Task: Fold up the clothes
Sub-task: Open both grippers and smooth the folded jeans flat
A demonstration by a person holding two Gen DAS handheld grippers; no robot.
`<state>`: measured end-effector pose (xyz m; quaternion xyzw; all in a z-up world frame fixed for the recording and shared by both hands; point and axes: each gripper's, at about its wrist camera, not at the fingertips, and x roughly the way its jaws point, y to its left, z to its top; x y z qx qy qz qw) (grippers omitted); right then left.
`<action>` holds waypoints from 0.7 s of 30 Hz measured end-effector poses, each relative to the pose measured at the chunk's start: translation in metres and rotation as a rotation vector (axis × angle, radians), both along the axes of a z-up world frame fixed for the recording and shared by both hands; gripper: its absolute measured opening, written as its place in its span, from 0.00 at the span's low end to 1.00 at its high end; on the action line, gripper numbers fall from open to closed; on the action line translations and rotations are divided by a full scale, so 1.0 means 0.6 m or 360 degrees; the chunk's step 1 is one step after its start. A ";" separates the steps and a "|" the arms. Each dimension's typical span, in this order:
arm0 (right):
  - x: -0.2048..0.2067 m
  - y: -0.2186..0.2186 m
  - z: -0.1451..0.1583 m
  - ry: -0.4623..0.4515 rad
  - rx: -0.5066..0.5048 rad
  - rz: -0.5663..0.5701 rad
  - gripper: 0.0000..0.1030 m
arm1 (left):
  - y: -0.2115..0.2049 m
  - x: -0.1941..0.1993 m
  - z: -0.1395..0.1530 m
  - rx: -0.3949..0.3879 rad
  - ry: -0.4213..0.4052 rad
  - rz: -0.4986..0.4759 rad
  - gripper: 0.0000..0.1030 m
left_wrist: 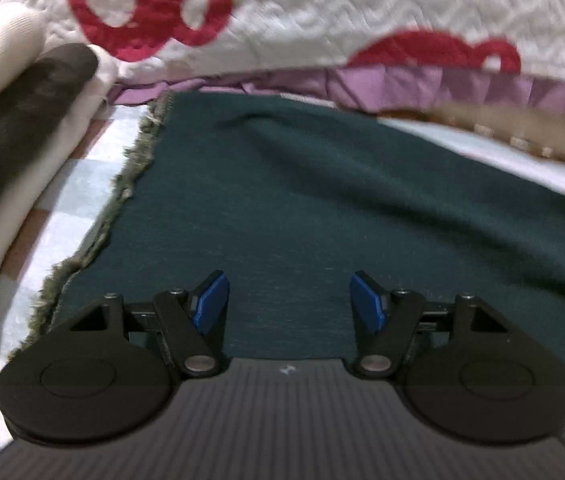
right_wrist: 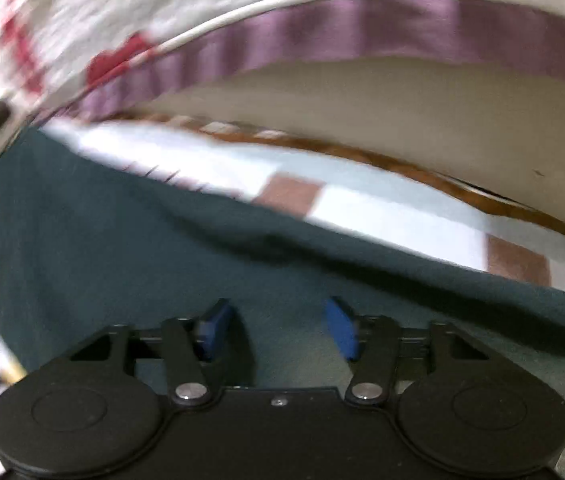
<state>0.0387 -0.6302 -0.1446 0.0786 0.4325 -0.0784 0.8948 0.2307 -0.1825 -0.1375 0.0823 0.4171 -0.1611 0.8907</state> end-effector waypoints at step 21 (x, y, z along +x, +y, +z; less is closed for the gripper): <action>-0.306 -0.068 0.079 -0.0370 0.0167 -0.0302 0.50 | -0.126 -0.072 0.005 0.0096 -0.0101 -0.0408 0.87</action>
